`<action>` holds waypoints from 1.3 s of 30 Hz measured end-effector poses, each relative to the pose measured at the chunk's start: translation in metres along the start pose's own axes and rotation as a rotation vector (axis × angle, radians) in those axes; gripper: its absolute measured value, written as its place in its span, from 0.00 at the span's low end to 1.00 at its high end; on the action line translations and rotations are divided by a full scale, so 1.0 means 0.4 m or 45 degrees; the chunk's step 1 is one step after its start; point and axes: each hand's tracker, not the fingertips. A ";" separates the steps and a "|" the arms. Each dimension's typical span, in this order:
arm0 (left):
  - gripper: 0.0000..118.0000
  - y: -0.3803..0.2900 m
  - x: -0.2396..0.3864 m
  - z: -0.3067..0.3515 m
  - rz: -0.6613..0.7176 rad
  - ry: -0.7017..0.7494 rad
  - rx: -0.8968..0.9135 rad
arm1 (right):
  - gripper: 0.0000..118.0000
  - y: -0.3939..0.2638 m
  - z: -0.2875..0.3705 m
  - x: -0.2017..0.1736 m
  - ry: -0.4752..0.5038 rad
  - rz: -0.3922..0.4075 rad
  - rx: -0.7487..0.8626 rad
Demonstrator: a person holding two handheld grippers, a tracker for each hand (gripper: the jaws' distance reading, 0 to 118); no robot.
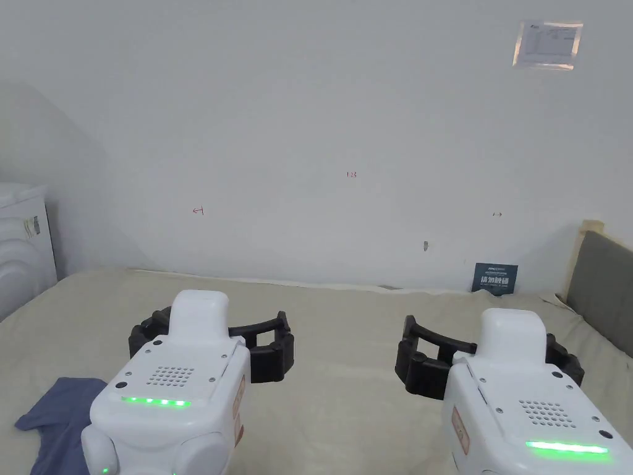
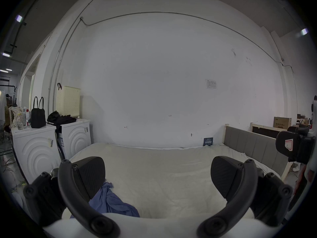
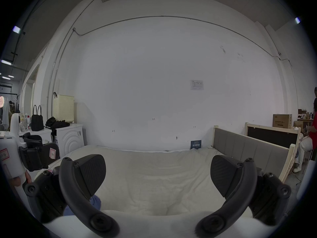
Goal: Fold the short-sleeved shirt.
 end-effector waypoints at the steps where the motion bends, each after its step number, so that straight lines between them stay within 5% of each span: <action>1: 1.00 -0.001 0.001 0.002 -0.003 0.001 0.000 | 1.00 -0.003 0.000 -0.001 -0.001 0.001 0.002; 17: 1.00 -0.014 -0.040 0.022 0.008 0.041 -0.016 | 1.00 -0.013 -0.016 -0.034 0.035 0.016 -0.015; 19: 0.83 -0.016 -0.042 0.021 0.003 0.018 -0.015 | 0.90 -0.010 -0.009 -0.039 0.047 0.020 -0.018; 20: 0.56 -0.018 -0.038 0.020 -0.019 0.025 -0.009 | 0.71 -0.011 -0.005 -0.042 0.046 0.025 -0.017; 21: 0.04 -0.016 -0.032 0.020 -0.046 0.050 0.000 | 0.30 -0.012 -0.005 -0.045 0.032 0.040 -0.014; 22: 0.01 -0.019 -0.028 0.016 -0.048 0.049 -0.026 | 0.06 -0.018 -0.009 -0.047 0.018 0.058 -0.014; 39: 0.01 -0.014 -0.030 0.002 -0.038 -0.044 -0.012 | 0.01 -0.026 -0.018 -0.042 0.095 0.048 -0.032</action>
